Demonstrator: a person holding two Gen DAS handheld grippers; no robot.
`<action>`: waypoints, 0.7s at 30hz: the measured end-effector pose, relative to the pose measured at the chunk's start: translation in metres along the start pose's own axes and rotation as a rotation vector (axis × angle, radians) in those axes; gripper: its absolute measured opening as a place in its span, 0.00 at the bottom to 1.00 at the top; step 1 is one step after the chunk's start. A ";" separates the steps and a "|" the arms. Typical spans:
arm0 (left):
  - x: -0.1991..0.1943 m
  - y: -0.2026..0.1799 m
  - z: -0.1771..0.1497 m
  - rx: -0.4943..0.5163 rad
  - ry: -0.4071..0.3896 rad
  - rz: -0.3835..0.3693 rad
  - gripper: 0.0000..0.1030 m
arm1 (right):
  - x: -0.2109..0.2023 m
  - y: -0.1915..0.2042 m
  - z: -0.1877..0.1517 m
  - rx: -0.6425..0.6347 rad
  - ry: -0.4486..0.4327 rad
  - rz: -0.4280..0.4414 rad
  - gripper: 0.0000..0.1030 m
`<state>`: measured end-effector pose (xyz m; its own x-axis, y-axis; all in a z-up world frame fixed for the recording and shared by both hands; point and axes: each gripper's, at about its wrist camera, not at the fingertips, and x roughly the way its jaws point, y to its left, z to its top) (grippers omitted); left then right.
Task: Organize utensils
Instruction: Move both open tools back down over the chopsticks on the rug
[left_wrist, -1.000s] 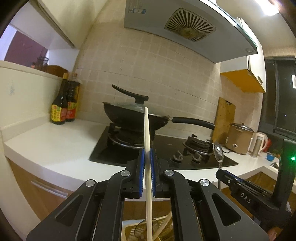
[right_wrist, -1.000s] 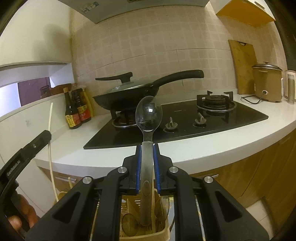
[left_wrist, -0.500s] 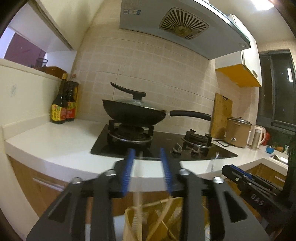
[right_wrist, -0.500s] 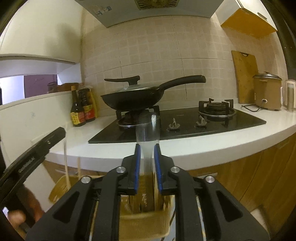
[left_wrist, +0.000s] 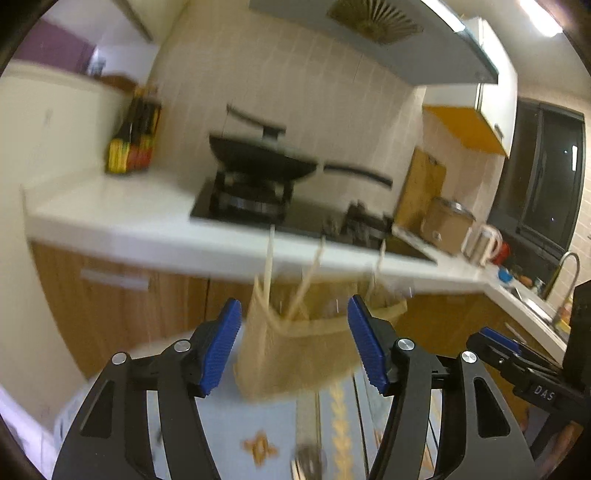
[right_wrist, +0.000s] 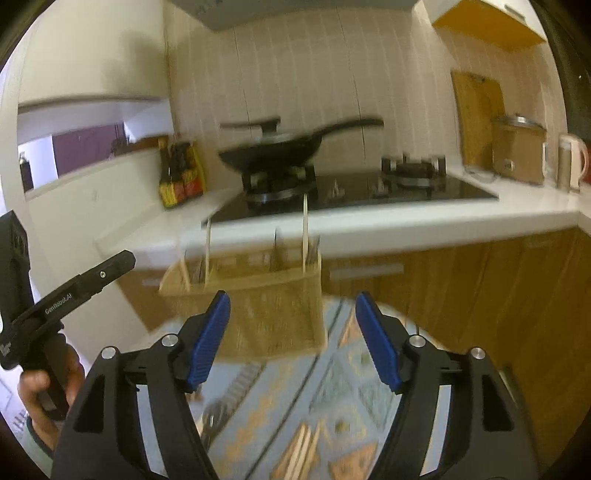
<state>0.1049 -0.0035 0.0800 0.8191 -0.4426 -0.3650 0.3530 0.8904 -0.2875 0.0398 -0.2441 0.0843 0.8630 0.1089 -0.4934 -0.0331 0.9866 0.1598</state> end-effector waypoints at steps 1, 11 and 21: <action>-0.001 0.002 -0.007 -0.009 0.040 -0.007 0.56 | 0.000 -0.001 -0.007 0.006 0.035 -0.010 0.65; 0.009 0.007 -0.084 -0.003 0.383 0.006 0.49 | 0.025 -0.005 -0.075 0.097 0.408 -0.064 0.65; 0.032 -0.002 -0.134 0.093 0.626 0.039 0.30 | 0.034 -0.025 -0.105 0.170 0.575 -0.071 0.32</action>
<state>0.0703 -0.0340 -0.0495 0.4225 -0.3634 -0.8303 0.3892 0.9001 -0.1958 0.0168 -0.2520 -0.0260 0.4479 0.1383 -0.8833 0.1364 0.9658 0.2204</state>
